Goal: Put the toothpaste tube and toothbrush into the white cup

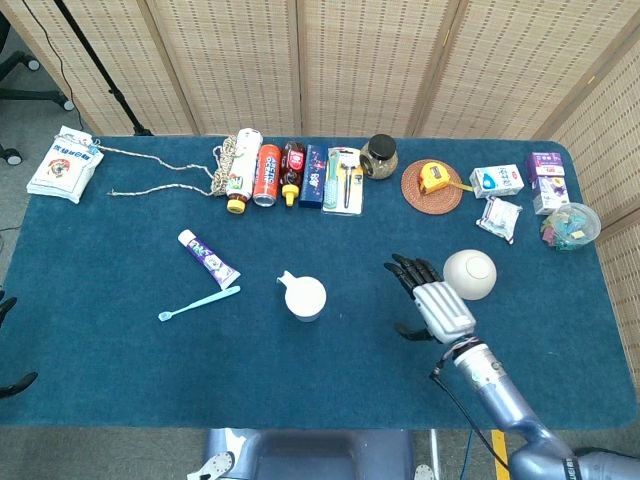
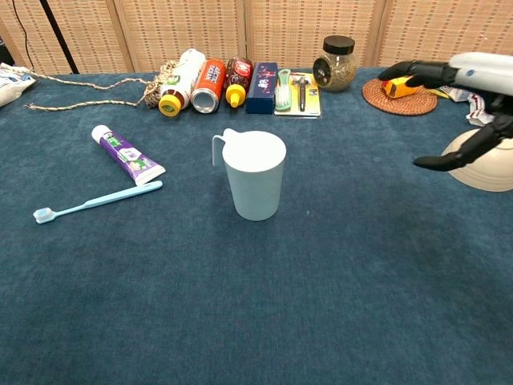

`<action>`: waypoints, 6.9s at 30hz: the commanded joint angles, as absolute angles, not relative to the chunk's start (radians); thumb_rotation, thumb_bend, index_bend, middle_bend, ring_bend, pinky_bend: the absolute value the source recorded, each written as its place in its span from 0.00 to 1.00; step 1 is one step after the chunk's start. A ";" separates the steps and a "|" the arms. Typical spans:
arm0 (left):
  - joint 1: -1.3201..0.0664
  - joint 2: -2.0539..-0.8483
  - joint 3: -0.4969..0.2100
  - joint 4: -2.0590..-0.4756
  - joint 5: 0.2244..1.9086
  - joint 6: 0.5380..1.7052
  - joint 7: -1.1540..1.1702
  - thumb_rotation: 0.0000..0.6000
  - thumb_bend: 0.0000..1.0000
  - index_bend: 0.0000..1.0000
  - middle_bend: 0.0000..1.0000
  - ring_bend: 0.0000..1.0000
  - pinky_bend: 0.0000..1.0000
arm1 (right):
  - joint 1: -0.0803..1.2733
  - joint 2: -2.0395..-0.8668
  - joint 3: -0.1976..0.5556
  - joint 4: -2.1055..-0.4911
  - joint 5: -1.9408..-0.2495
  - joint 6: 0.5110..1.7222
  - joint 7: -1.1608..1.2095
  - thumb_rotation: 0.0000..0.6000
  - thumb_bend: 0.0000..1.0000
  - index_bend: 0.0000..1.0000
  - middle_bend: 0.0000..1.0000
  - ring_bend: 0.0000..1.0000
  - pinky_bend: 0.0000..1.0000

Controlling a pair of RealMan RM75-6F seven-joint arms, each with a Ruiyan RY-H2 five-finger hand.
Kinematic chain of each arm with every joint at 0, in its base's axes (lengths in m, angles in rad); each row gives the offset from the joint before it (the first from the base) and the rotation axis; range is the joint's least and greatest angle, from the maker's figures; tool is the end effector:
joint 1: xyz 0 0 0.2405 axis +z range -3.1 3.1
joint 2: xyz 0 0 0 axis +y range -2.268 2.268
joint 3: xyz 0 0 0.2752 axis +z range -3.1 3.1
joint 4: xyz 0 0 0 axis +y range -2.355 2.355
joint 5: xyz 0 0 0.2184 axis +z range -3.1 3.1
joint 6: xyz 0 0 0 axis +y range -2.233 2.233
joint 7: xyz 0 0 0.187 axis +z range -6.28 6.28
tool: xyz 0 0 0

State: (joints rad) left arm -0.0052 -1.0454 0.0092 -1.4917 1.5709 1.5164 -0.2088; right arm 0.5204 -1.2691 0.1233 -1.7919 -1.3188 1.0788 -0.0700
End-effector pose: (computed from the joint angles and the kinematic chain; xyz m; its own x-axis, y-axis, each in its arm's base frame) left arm -0.3679 0.1865 0.1890 0.3847 0.0603 0.9211 0.9226 0.0076 -0.3858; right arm -0.1817 -0.3304 0.0408 0.2137 -0.2994 0.9299 -0.9424 -0.3139 0.1155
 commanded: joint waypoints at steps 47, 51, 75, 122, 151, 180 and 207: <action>-0.849 -1.753 0.056 -0.497 1.843 0.962 -0.335 1.00 0.20 0.02 0.00 0.00 0.16 | 0.092 -1.202 0.079 -1.397 -1.428 1.532 0.244 1.00 0.31 0.00 0.00 0.00 0.00; -0.859 -1.790 0.080 -0.441 1.844 0.975 -0.351 1.00 0.22 0.11 0.00 0.05 0.23 | 0.090 -1.205 0.085 -1.392 -1.430 1.528 0.252 1.00 0.31 0.00 0.00 0.00 0.00; -0.811 -1.867 0.127 -0.290 1.791 1.081 -0.367 1.00 0.38 0.68 0.47 0.47 0.64 | 0.079 -1.207 0.101 -1.399 -1.452 1.527 0.290 1.00 0.31 0.00 0.00 0.00 0.02; -0.784 -1.390 -0.168 -1.506 1.537 1.380 -0.664 1.00 0.53 0.82 0.59 0.57 0.72 | 0.072 -1.205 0.103 -1.437 -1.484 1.521 0.278 1.00 0.31 0.00 0.00 0.00 0.03; -0.816 -1.688 -0.154 -1.326 1.509 1.209 -0.809 1.00 0.53 0.81 0.58 0.56 0.72 | 0.071 -1.212 0.110 -1.413 -1.464 1.501 0.289 1.00 0.31 0.00 0.00 0.00 0.03; -0.809 -1.873 -0.115 -1.053 1.546 1.179 -0.901 1.00 0.52 0.56 0.21 0.09 0.34 | 0.076 -1.224 0.109 -1.396 -1.458 1.482 0.288 1.00 0.31 0.00 0.00 0.00 0.03; -0.789 -1.827 -0.086 -1.066 1.583 1.203 -0.887 1.00 0.48 0.02 0.00 0.00 0.00 | 0.072 -1.224 0.109 -1.407 -1.466 1.493 0.279 1.00 0.31 0.00 0.00 0.00 0.03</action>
